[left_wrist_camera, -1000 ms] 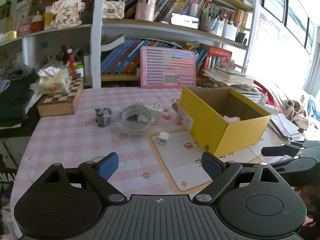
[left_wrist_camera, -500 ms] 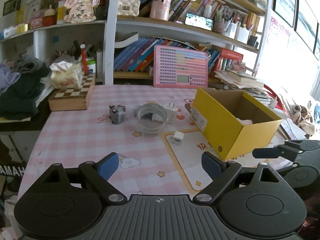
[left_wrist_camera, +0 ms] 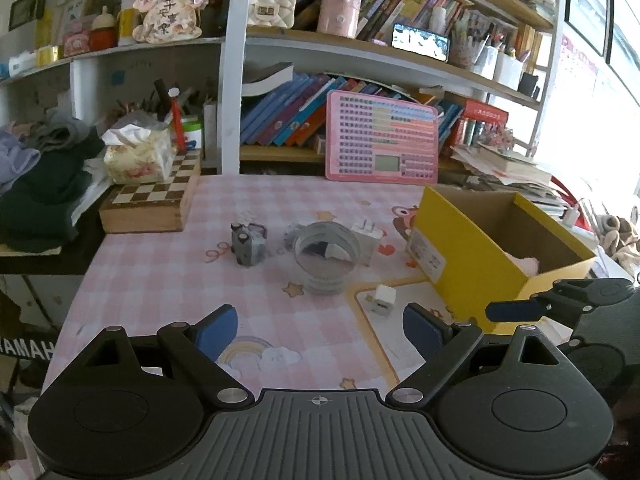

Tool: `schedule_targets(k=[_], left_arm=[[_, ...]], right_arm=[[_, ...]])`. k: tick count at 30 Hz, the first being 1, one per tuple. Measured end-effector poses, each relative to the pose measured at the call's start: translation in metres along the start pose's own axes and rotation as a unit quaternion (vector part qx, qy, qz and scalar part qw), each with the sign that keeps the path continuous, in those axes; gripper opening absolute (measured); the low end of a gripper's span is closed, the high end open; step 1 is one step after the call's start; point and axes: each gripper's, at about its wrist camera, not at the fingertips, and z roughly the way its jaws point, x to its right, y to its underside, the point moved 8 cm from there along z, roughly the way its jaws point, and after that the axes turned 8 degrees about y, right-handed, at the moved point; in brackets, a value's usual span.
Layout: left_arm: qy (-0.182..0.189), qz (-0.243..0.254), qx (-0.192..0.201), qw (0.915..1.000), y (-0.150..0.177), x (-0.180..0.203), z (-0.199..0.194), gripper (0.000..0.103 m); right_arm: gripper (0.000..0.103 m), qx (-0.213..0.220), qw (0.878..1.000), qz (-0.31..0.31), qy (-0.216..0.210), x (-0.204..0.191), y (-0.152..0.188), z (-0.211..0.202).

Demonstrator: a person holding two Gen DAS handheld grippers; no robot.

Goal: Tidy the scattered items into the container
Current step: 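Withdraw both tools from the box toward the remaining items on the table, then grasp the clear tape roll with the left tool while the right tool grasps the white charger cube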

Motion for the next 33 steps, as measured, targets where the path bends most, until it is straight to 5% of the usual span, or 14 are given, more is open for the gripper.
schedule_targets(k=[22, 33], left_arm=[[0.013, 0.003, -0.052, 0.9986, -0.036, -0.02, 0.111, 0.091], [0.037, 0.047, -0.096, 0.9936, -0.042, -0.001, 0.17, 0.092]], right_arm=[[0.059, -0.062, 0.998, -0.032, -0.005, 0.01, -0.027, 0.098], [0.06, -0.082, 0.996, -0.043, -0.002, 0.019, -0.032, 0.13]])
